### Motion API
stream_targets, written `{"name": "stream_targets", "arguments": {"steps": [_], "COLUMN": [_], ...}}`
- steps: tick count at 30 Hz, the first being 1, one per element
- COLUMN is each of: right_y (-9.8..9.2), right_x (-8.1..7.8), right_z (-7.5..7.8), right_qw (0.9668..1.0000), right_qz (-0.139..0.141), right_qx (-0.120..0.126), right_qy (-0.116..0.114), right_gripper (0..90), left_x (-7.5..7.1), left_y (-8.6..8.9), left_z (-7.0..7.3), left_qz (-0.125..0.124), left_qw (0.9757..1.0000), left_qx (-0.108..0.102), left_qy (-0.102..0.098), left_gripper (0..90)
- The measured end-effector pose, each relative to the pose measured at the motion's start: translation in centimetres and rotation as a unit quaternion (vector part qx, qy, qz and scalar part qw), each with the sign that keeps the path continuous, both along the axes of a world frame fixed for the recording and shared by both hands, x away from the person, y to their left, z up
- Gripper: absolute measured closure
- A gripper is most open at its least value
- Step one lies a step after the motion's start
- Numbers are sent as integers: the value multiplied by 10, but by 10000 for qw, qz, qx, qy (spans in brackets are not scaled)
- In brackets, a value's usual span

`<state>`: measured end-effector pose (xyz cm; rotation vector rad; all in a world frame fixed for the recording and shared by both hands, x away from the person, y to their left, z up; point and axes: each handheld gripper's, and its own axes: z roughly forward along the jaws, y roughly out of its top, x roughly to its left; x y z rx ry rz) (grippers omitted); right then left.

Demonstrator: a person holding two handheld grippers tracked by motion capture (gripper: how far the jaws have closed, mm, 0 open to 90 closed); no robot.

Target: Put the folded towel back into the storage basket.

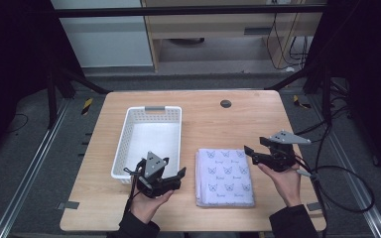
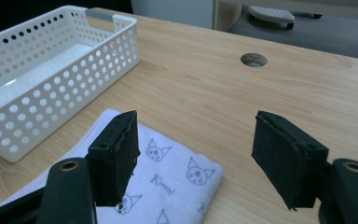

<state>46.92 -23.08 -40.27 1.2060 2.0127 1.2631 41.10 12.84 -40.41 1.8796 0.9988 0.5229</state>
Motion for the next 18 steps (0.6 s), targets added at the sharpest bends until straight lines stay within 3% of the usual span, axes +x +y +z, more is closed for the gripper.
{"name": "stream_targets", "arguments": {"steps": [11,13,18], "right_y": [3,0,-7], "right_x": [1,3,5], "right_z": [-4,-9,-19], "right_qw": [10000,9999,9998], "right_qz": [56,80,-64], "right_qx": [-71,114,94], "right_qy": [-31,40,171], "right_gripper": [309,310,310], "left_x": [-5,-6,-9], "left_y": [-16,-19,-26], "left_z": [-10,-12,-17], "left_qz": [-187,-235,-351], "left_qw": [9996,9993,9986], "left_qx": [93,118,173], "left_qy": [211,262,355], "left_gripper": [336,340,350]}}
